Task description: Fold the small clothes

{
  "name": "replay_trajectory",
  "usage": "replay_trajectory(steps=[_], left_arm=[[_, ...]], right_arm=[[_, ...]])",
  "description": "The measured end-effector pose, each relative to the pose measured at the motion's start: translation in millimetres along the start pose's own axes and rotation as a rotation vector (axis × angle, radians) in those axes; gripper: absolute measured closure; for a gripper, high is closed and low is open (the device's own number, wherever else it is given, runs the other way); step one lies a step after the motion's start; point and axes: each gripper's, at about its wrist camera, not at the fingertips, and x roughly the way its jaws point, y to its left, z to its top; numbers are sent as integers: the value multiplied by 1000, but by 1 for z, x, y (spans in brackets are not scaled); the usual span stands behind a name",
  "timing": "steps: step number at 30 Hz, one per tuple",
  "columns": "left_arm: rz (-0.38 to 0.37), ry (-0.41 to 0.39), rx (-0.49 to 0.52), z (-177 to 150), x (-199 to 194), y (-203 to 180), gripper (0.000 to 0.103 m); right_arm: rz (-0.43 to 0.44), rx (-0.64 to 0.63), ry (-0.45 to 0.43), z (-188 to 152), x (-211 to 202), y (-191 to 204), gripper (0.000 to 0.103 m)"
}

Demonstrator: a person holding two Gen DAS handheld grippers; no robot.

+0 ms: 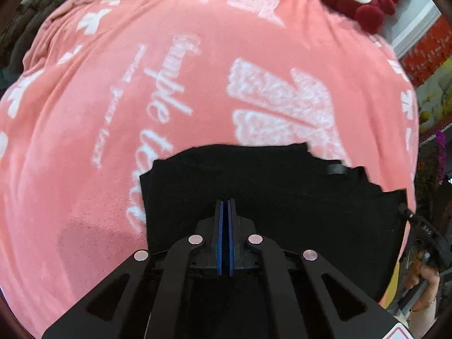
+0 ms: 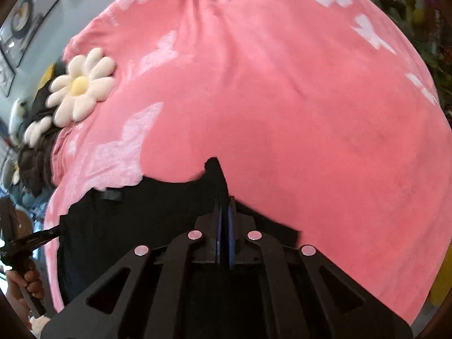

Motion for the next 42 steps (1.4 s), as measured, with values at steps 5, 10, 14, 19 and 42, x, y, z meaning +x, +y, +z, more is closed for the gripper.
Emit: replay_trajectory(steps=[5, 10, 14, 19, 42], left_arm=[[-41, -43, -42, 1, -12, 5, 95], [-44, -109, 14, -15, -44, -9, 85], [110, -31, 117, -20, -5, -29, 84], [92, -48, 129, -29, -19, -33, 82], [210, 38, 127, -112, -55, -23, 51]], right_arm=[[35, -7, -111, -12, -41, 9, 97], [125, -107, -64, -30, -46, 50, 100], [27, -56, 29, -30, 0, 43, 103], [-2, -85, -37, -30, -36, 56, 101], [-193, -80, 105, -151, -61, 15, 88]])
